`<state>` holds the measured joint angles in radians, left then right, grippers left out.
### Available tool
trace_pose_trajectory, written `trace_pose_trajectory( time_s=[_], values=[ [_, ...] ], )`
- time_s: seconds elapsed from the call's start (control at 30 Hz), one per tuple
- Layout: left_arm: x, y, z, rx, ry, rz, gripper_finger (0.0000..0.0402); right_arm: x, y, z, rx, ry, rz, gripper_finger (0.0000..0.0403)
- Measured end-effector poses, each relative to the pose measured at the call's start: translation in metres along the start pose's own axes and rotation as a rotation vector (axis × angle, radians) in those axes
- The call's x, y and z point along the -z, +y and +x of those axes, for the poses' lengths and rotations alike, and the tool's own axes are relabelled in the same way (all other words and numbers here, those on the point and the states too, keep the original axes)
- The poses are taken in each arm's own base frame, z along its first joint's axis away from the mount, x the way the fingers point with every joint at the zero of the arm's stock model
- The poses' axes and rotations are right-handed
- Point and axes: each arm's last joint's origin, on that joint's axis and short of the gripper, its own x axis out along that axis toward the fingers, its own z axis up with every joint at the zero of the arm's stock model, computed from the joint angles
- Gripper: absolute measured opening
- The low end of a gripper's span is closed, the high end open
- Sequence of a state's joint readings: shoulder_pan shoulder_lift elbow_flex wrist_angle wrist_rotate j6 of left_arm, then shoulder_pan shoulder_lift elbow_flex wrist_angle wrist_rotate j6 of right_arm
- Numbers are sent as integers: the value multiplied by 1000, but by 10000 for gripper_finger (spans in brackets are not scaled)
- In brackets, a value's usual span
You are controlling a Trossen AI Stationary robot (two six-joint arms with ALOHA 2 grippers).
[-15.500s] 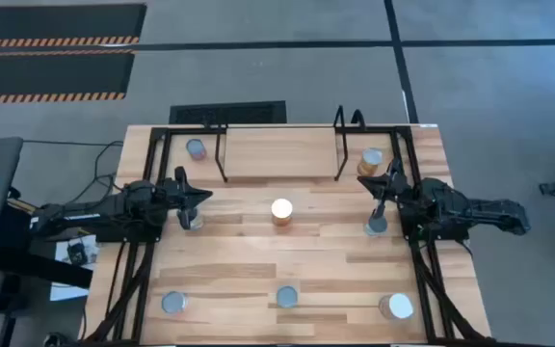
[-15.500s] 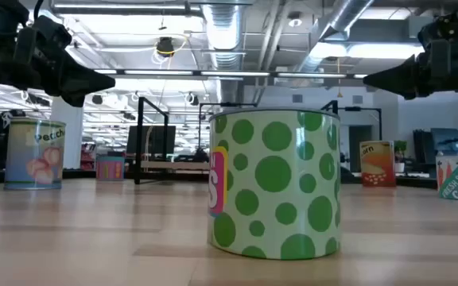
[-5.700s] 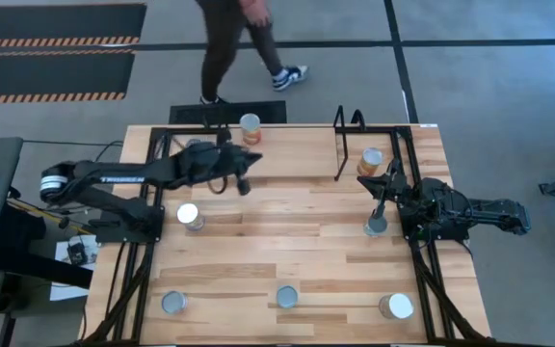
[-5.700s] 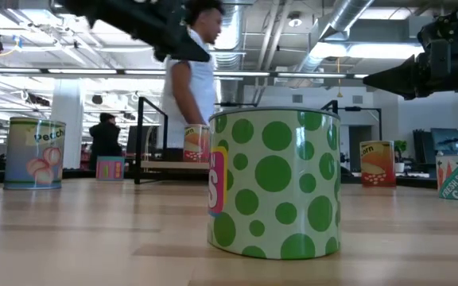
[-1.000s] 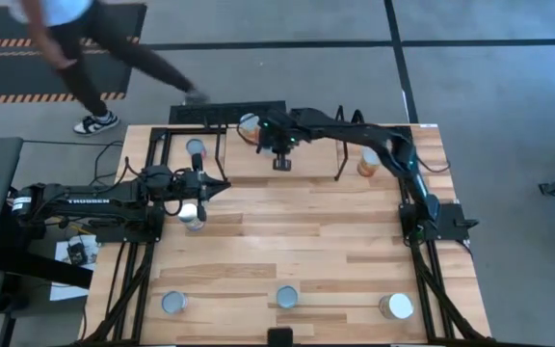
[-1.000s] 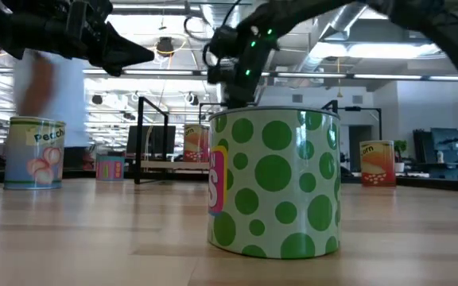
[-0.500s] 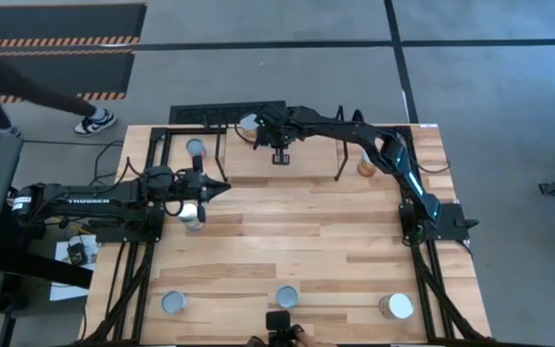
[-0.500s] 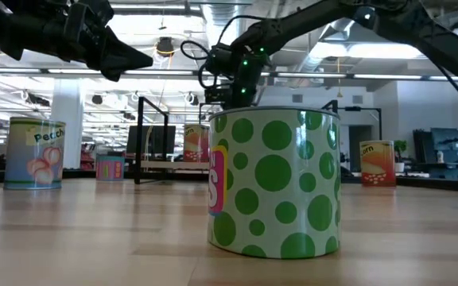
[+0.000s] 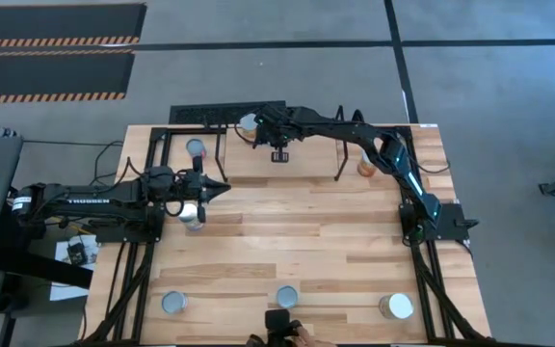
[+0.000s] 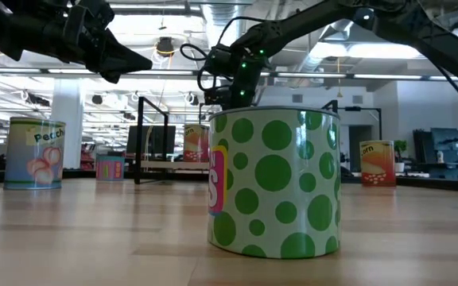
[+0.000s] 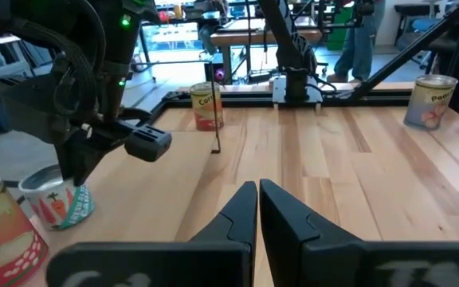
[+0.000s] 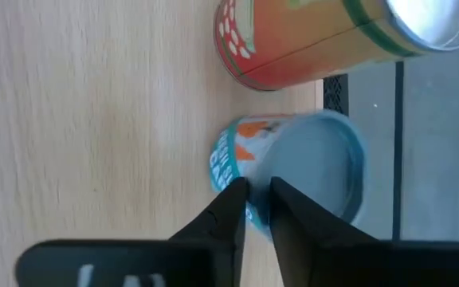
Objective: Pick and place cans onto a shelf
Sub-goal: Put the canned carrots on the shelf, then put the blue can on the shelf
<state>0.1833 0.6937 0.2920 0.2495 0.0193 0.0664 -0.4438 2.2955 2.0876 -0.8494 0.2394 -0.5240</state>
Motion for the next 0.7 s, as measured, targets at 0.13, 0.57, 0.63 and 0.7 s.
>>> trace_pose_trajectory(
  time_s=[0.13,0.57,0.63,0.7],
  values=[
    [1,0,0,1,8,-1,8,-2,0,0,37,-4,20,108],
    [1,0,0,3,9,18,8,-15,11,-73,-29,-130,38,45],
    [1,0,0,7,8,18,8,-20,18,-80,-111,-187,40,14],
    [1,0,0,11,11,18,8,-28,28,-84,-162,-249,41,14]
  ],
)
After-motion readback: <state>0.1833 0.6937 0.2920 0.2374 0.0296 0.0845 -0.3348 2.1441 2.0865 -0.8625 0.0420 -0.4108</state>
